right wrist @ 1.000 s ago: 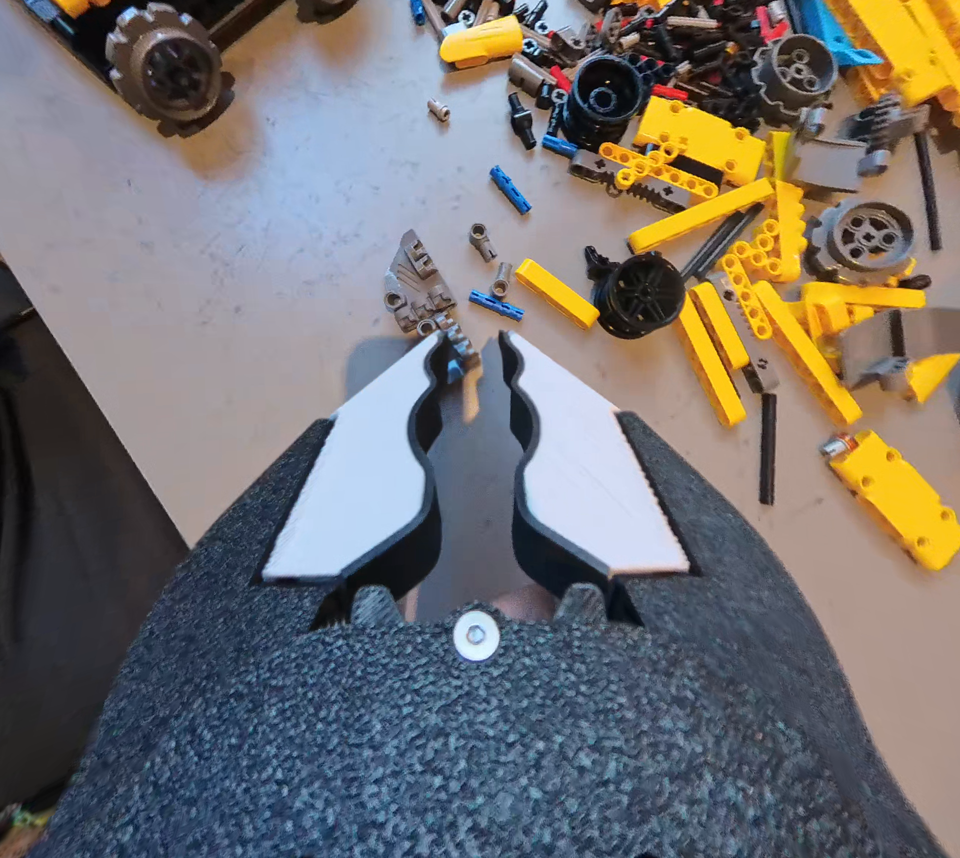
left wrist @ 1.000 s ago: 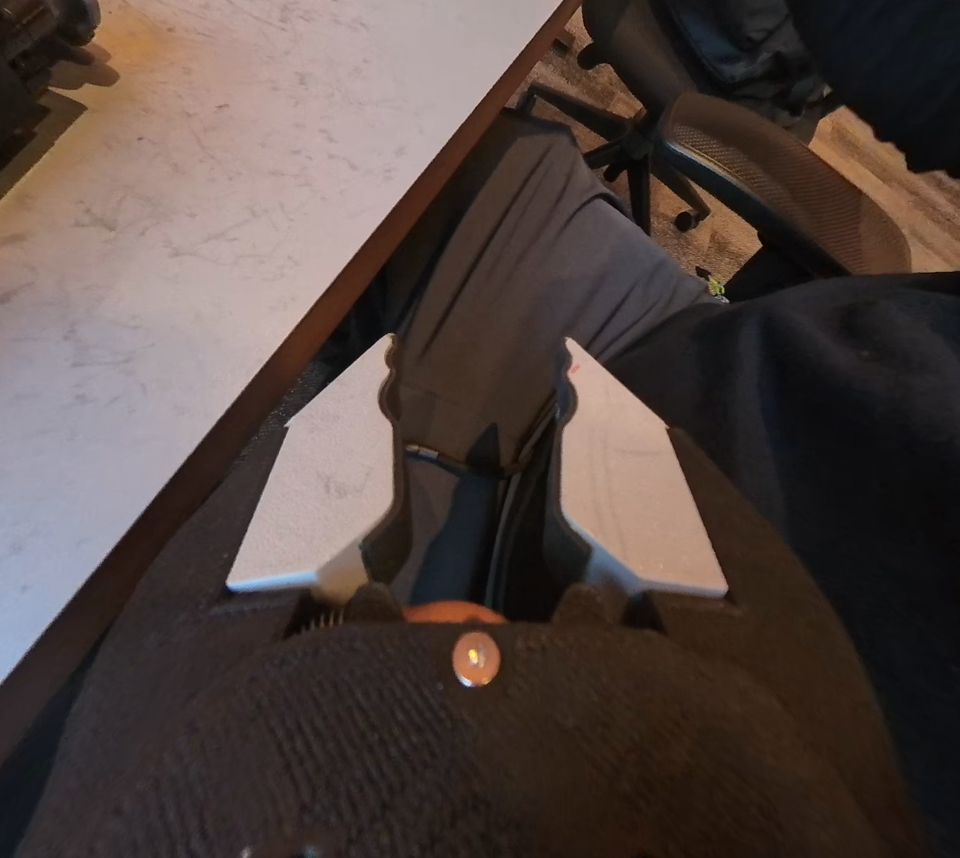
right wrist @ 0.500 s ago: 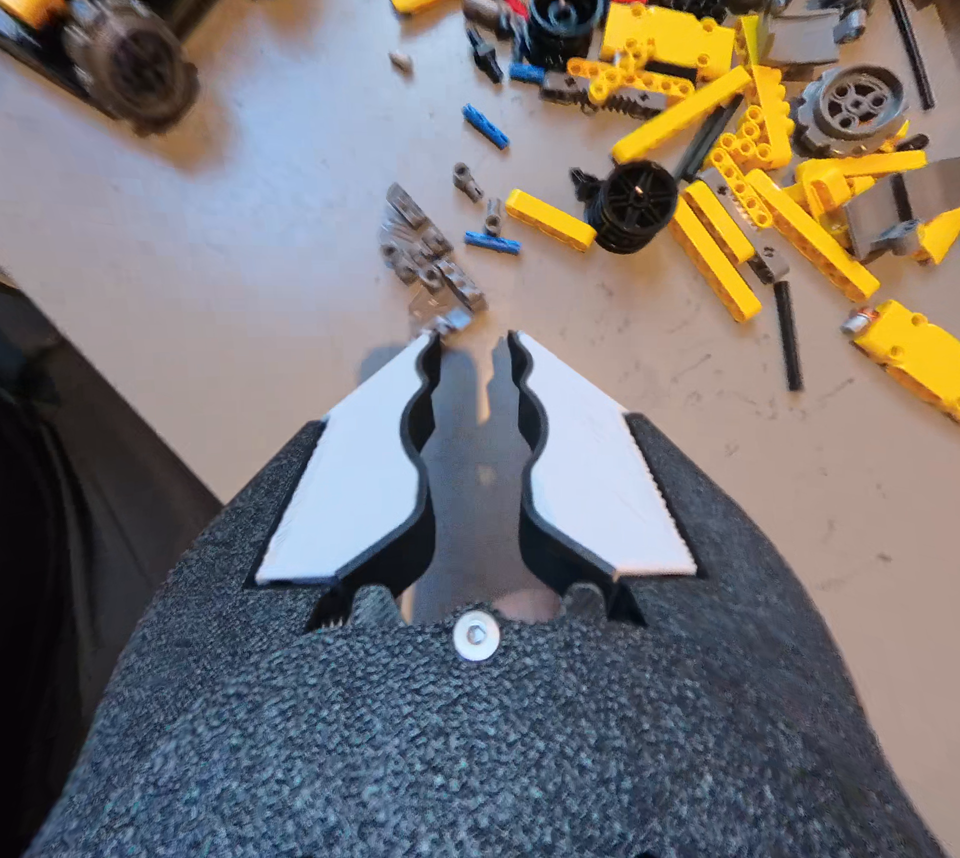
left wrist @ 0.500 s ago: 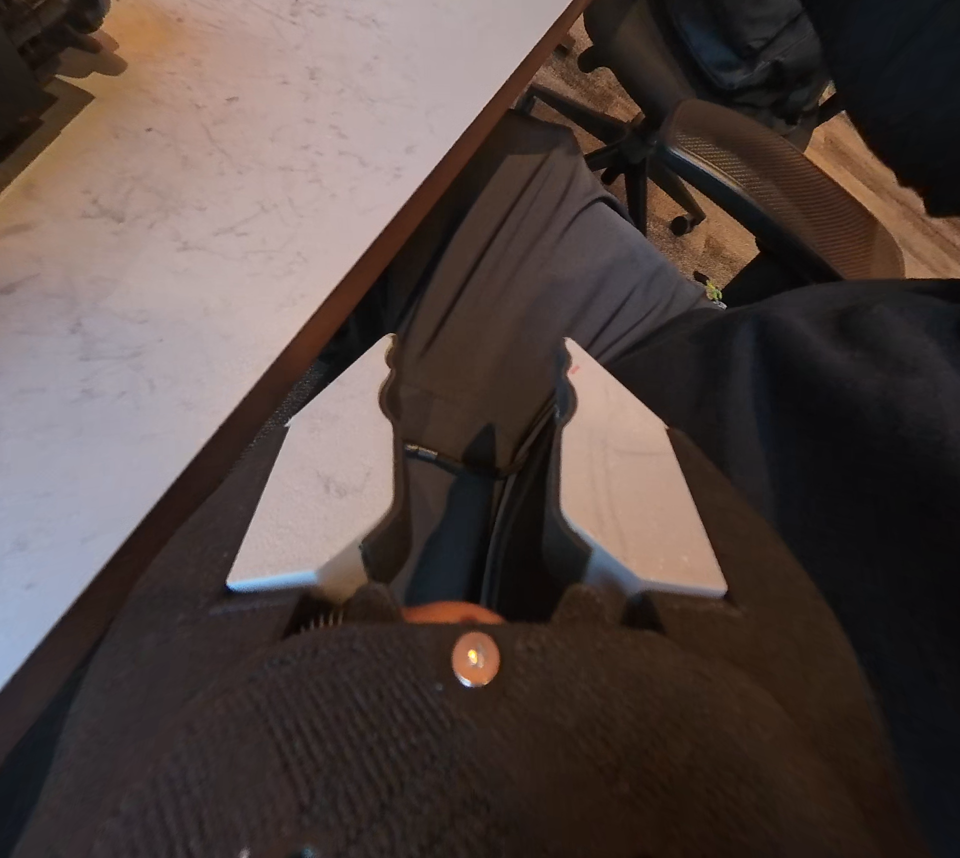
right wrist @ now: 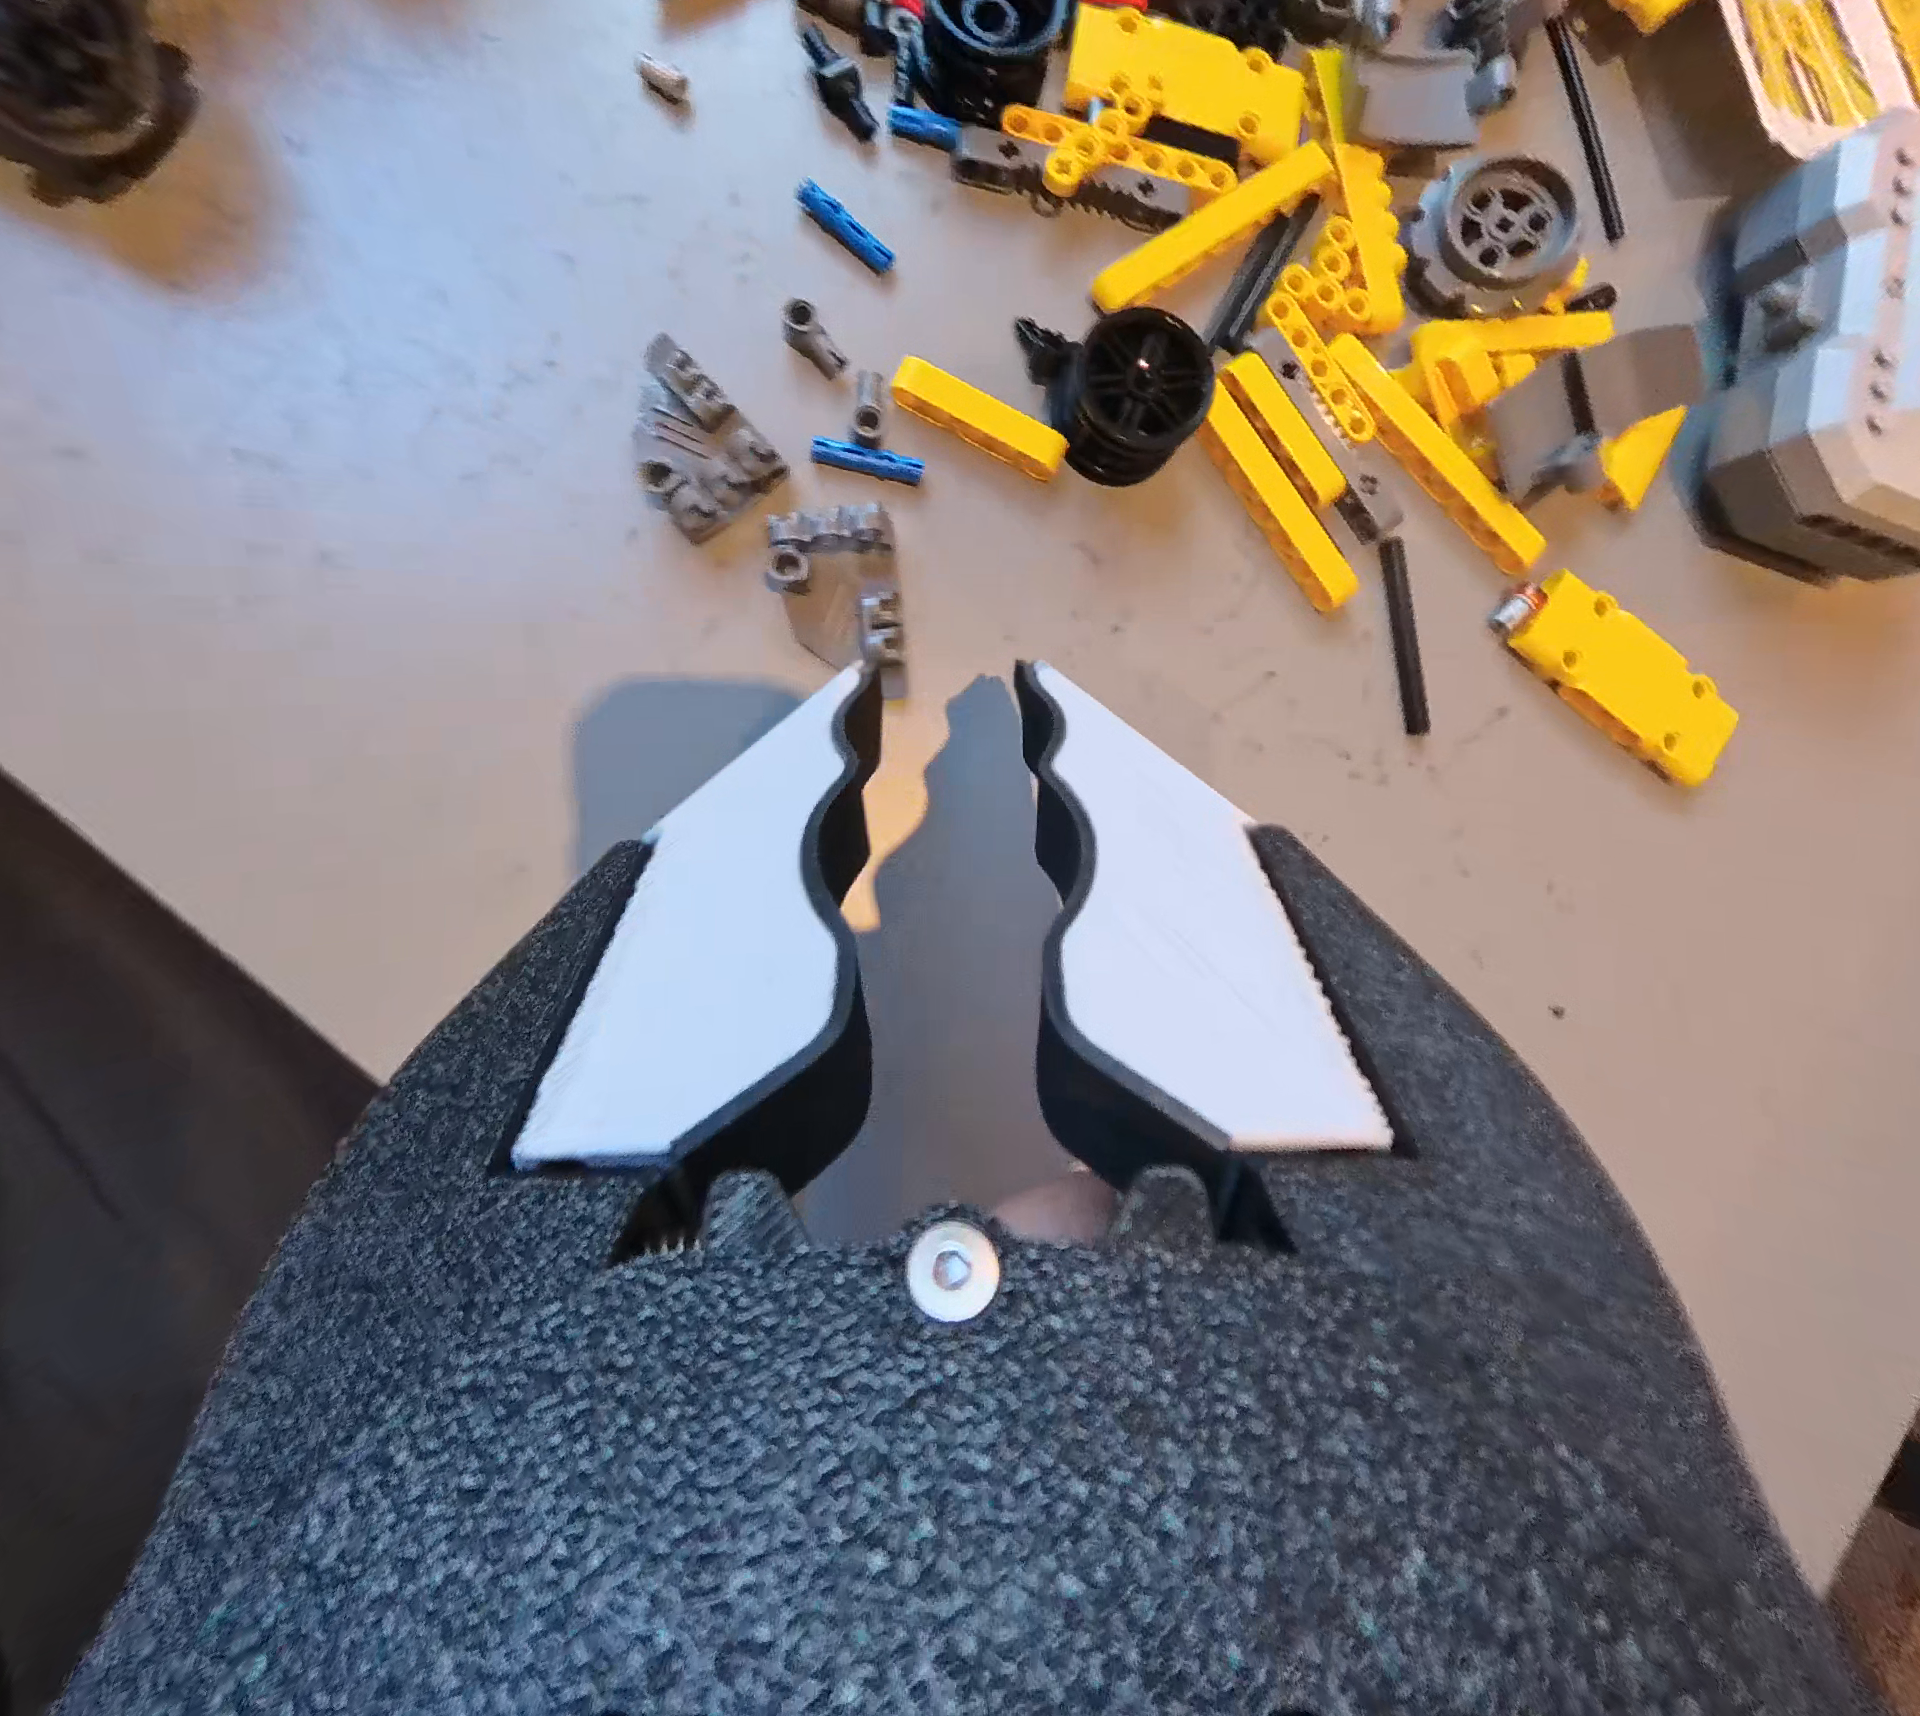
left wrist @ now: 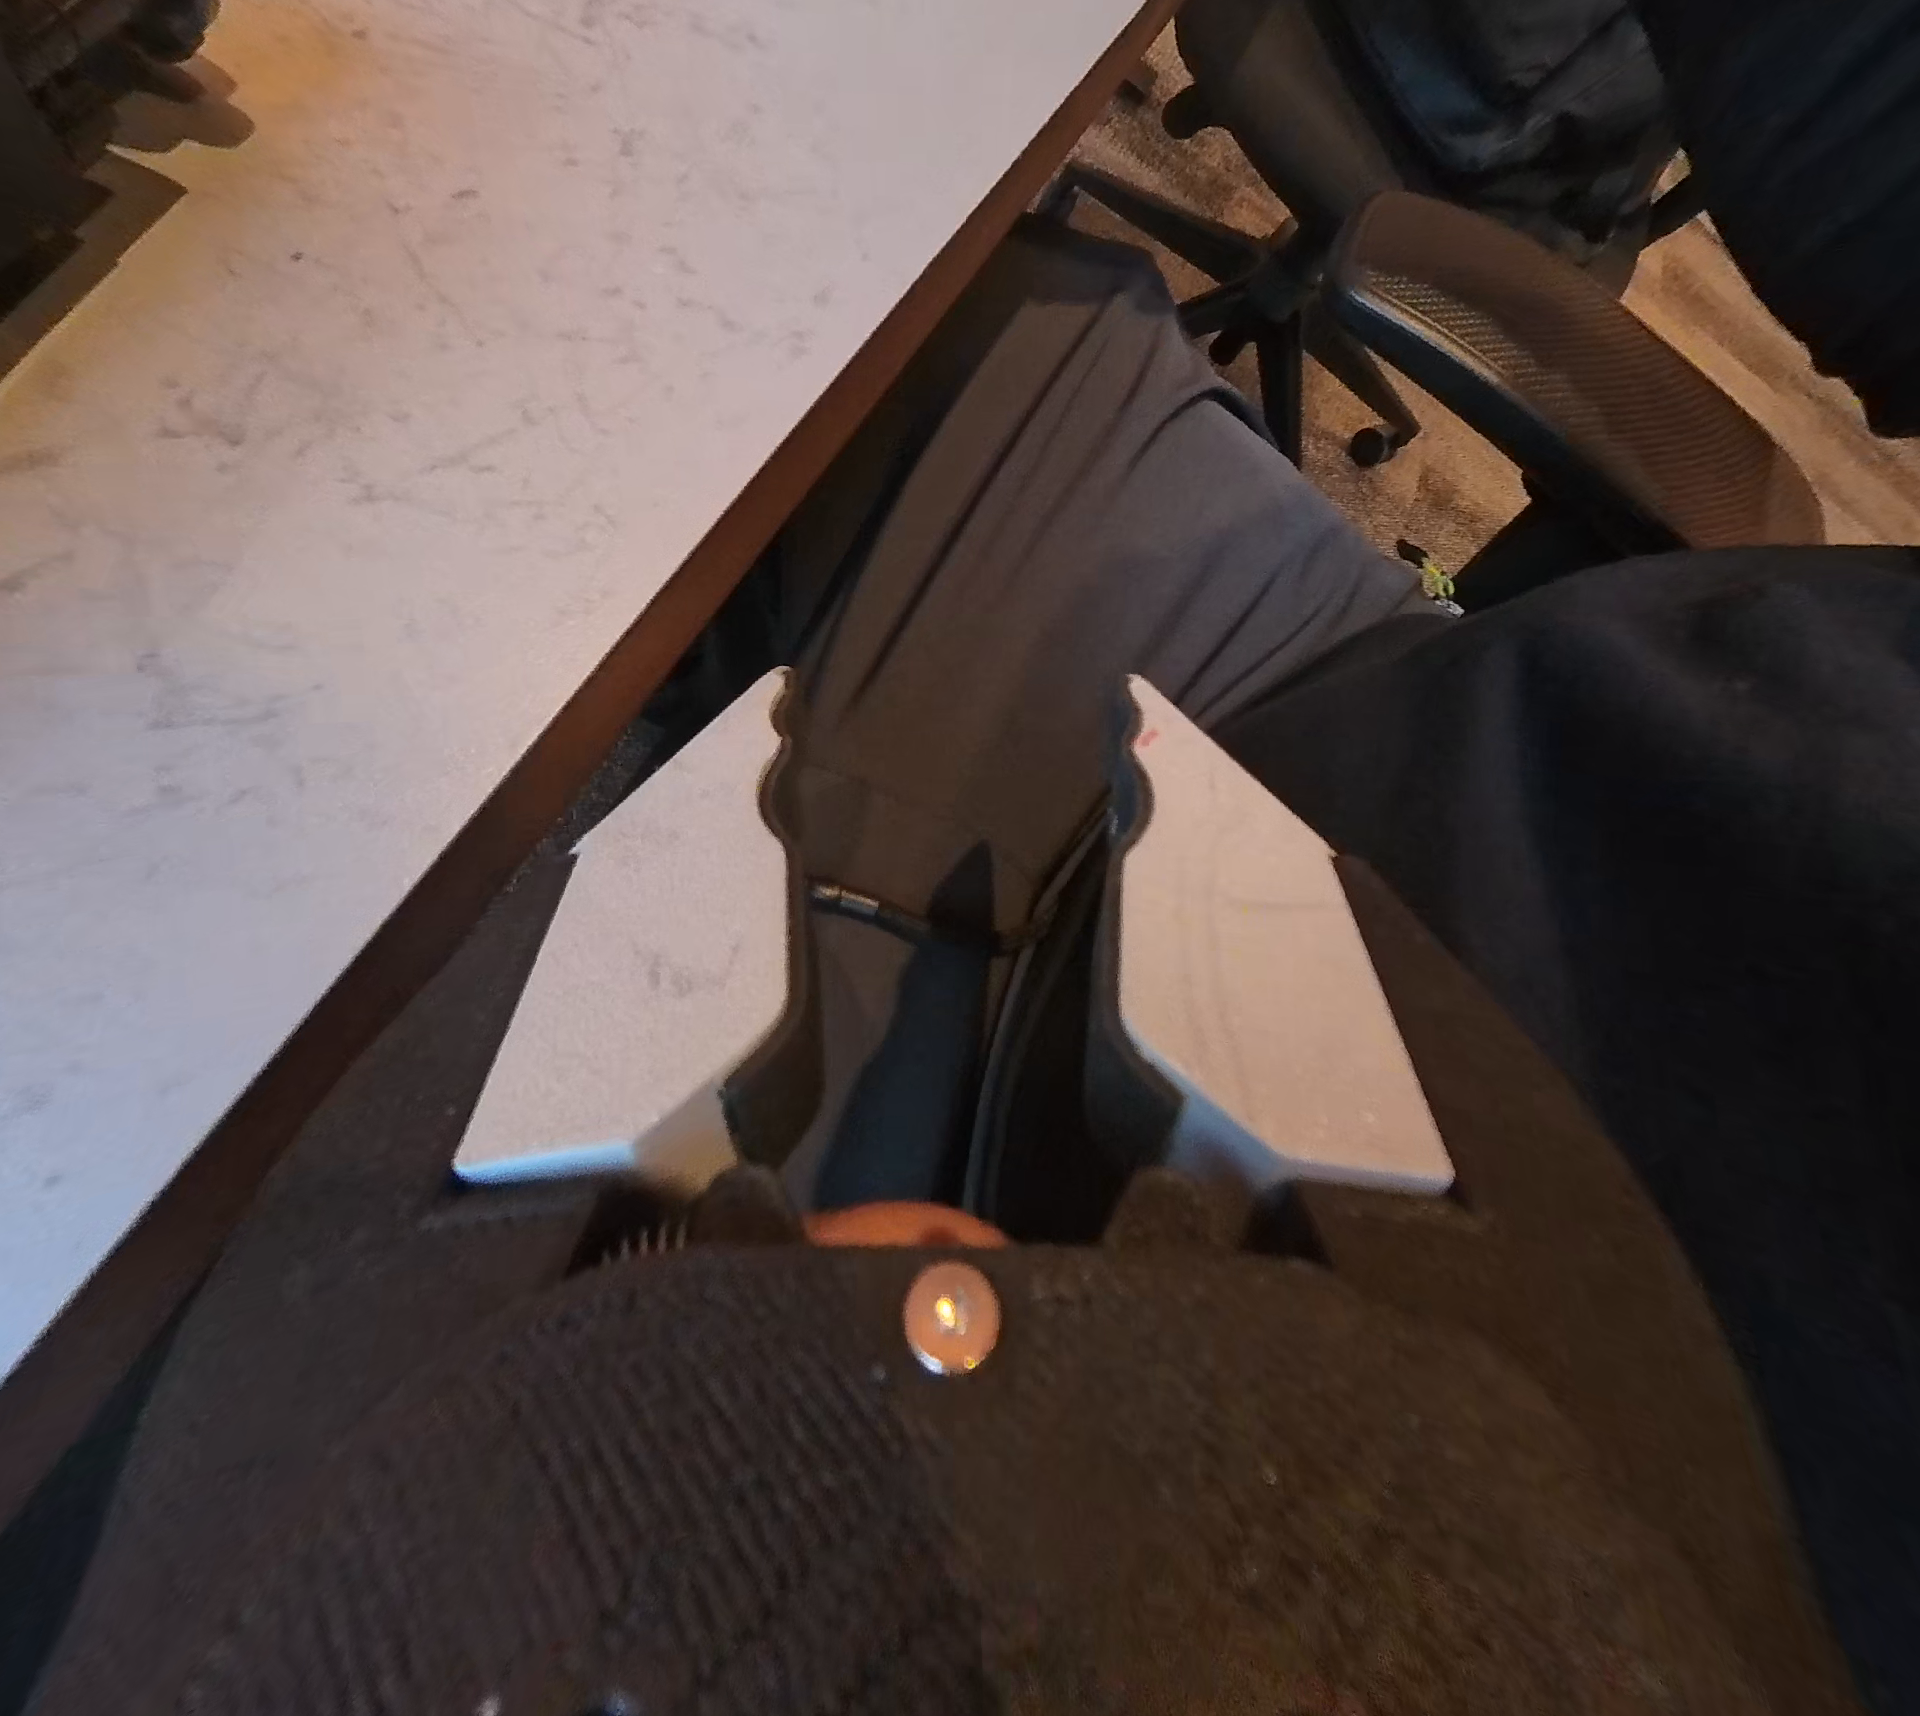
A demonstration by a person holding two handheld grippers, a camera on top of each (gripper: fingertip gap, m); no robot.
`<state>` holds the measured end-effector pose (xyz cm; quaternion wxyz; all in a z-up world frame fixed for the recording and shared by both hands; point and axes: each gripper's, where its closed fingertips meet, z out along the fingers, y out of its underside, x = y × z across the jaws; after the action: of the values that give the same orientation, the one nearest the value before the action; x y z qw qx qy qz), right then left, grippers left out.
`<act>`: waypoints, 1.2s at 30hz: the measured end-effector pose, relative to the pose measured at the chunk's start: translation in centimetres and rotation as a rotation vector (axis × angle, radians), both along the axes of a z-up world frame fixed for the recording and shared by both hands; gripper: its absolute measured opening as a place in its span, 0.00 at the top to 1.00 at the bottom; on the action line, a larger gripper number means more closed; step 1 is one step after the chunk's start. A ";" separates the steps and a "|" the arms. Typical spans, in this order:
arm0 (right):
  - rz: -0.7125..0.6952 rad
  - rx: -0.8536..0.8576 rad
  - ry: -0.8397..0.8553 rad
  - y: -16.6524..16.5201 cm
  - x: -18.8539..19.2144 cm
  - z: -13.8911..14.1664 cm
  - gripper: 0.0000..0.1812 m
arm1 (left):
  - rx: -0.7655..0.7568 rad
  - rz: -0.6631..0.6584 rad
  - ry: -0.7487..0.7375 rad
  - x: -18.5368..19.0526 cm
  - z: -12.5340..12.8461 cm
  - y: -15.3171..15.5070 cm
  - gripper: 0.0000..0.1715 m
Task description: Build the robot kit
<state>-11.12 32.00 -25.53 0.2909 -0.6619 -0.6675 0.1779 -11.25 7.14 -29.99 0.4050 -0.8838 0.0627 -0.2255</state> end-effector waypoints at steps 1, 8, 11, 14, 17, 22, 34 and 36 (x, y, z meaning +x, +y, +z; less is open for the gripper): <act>0.012 -0.001 0.005 -0.3 -0.1 0.1 0.85 | -0.003 -0.001 0.002 0.0 -0.1 0.0 0.66; -0.029 -0.017 0.125 0.5 -1.3 0.8 0.86 | 0.013 0.007 -0.015 -0.2 0.4 -0.2 0.66; 0.000 -0.074 0.133 -0.6 -1.6 0.5 0.85 | 0.013 0.011 -0.032 -0.4 0.6 -0.2 0.66; 0.031 -0.070 0.089 -1.1 -1.7 -0.3 0.83 | 0.016 0.011 -0.048 -0.4 0.7 -0.2 0.66; 0.046 -0.082 0.091 -1.5 -1.8 -0.4 0.83 | 0.019 0.012 -0.050 -0.5 0.8 -0.2 0.66; 0.038 -0.088 0.091 -1.3 -1.7 -0.5 0.82 | 0.016 0.009 -0.054 -0.5 0.7 -0.2 0.66; 0.022 -0.062 0.058 -0.5 -1.5 -1.5 0.85 | 0.009 0.012 -0.064 -0.5 0.7 -0.2 0.66; 0.008 -0.055 0.058 0.0 -1.3 -1.4 0.85 | 0.011 0.012 -0.068 -0.5 0.7 -0.2 0.66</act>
<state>-12.45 32.03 -26.89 0.2910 -0.6616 -0.6563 0.2165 -11.71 6.95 -29.25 0.4131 -0.8738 0.0447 -0.2527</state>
